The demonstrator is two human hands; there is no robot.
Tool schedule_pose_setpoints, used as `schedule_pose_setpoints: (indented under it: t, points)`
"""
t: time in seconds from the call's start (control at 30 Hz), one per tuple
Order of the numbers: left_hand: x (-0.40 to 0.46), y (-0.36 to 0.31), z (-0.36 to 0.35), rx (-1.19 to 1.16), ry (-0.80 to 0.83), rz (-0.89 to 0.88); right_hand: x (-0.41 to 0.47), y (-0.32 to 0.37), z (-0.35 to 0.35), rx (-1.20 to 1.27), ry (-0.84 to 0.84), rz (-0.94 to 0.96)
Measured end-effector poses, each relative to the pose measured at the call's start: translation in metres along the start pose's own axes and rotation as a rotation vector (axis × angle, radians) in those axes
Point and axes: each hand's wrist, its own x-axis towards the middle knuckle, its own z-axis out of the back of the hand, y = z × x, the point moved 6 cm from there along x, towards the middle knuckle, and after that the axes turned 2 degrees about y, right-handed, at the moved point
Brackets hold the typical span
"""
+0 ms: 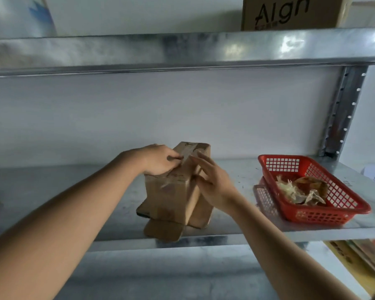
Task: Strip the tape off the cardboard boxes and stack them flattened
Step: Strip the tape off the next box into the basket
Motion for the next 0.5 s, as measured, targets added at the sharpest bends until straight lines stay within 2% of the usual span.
schedule_pose_setpoints:
  t: [0.07,0.13,0.27,0.37,0.5]
  points:
    - [-0.004,0.002,-0.003,-0.042,-0.04,0.034,-0.01,-0.004,-0.002,0.219,-0.112,0.027]
    - [-0.009,0.003,-0.005,-0.084,-0.083,0.072,-0.021,-0.006,-0.001,0.301,-0.159,0.058]
    - [-0.003,0.001,-0.009,-0.131,-0.123,-0.001,-0.037,-0.009,-0.002,0.264,-0.154,0.036]
    - [0.001,0.007,-0.012,-0.21,-0.118,-0.036,-0.043,-0.008,0.002,0.187,-0.239,0.026]
    - [0.0,0.011,-0.015,-0.337,-0.126,-0.065,-0.052,-0.009,0.002,0.209,-0.365,-0.037]
